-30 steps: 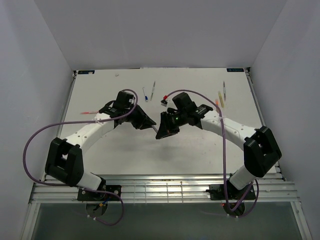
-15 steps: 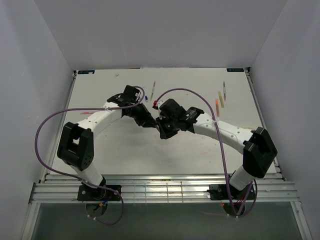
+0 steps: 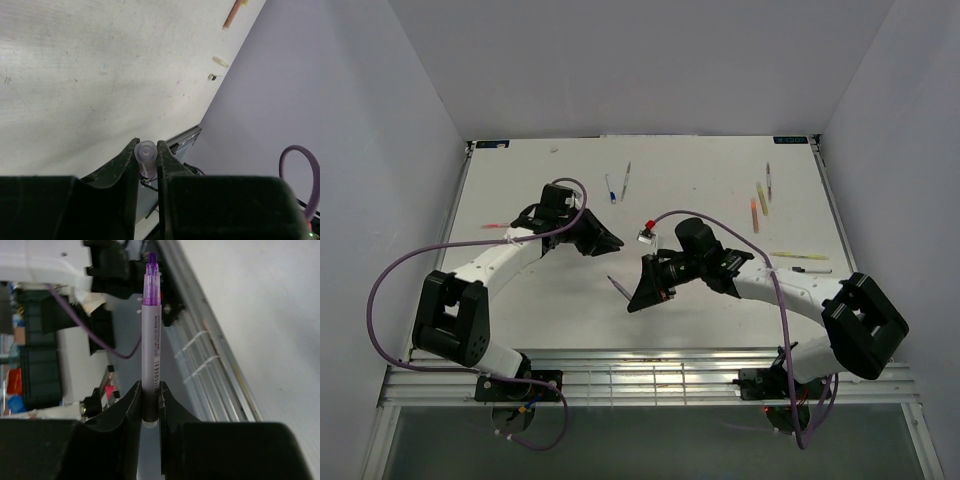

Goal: Open the pen caps

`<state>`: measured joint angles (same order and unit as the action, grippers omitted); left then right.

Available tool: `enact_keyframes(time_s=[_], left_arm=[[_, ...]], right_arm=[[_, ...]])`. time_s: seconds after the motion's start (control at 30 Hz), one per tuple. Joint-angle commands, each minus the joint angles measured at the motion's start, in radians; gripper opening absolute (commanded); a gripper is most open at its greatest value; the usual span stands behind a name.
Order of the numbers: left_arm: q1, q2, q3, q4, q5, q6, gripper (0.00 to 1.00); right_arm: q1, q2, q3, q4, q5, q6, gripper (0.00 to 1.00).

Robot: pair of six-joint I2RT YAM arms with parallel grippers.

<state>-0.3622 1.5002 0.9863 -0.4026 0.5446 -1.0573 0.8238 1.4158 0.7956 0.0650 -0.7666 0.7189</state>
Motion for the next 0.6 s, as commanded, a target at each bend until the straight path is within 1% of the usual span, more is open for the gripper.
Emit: enact_keyframes(time_s=[0.0,0.03,0.07,0.1,0.13,0.17,0.2,0.23,0.27,0.3,0.33,0.4,0.43,0.57], left_arm=[[0.016,-0.064,-0.038,0.128,-0.044,-0.030,0.00],[0.029,-0.066,-0.037,0.114,-0.044,-0.032,0.00],[0.034,-0.061,-0.031,0.099,-0.044,-0.030,0.00],[0.037,-0.054,-0.020,0.075,-0.049,-0.023,0.00],[0.042,-0.037,0.010,0.012,-0.057,0.006,0.00],[0.042,-0.028,0.029,-0.022,-0.067,0.026,0.00],[0.042,-0.018,0.046,-0.062,-0.095,0.046,0.00],[0.042,-0.009,0.079,-0.144,-0.113,0.084,0.00],[0.042,0.012,0.101,-0.189,-0.139,0.104,0.00],[0.042,0.023,0.118,-0.230,-0.175,0.123,0.00],[0.042,0.032,0.129,-0.287,-0.187,0.163,0.00],[0.042,0.058,0.150,-0.327,-0.204,0.198,0.00],[0.042,0.066,0.152,-0.356,-0.212,0.213,0.00],[0.039,0.075,0.124,-0.378,-0.209,0.273,0.00]], right_arm=[[-0.006,-0.032,0.020,0.248,-0.224,0.113,0.08],[-0.006,-0.034,0.028,0.218,-0.211,0.091,0.08],[-0.005,-0.035,0.037,0.138,-0.168,0.064,0.08],[-0.006,-0.041,0.053,0.106,-0.148,0.025,0.08],[-0.006,-0.043,0.062,0.069,-0.078,0.004,0.08],[-0.006,-0.044,0.073,-0.024,-0.038,-0.021,0.08],[-0.009,-0.041,0.094,-0.062,-0.002,-0.063,0.08],[-0.009,-0.034,0.112,-0.133,0.089,-0.091,0.08],[-0.008,-0.014,0.129,-0.263,0.131,-0.125,0.08],[-0.008,-0.003,0.169,-0.327,0.162,-0.191,0.08],[-0.009,0.005,0.183,-0.385,0.241,-0.215,0.08],[-0.009,0.008,0.183,-0.456,0.289,-0.242,0.08],[-0.009,0.002,0.174,-0.471,0.349,-0.259,0.08],[-0.021,0.015,0.151,-0.507,0.473,-0.268,0.08]])
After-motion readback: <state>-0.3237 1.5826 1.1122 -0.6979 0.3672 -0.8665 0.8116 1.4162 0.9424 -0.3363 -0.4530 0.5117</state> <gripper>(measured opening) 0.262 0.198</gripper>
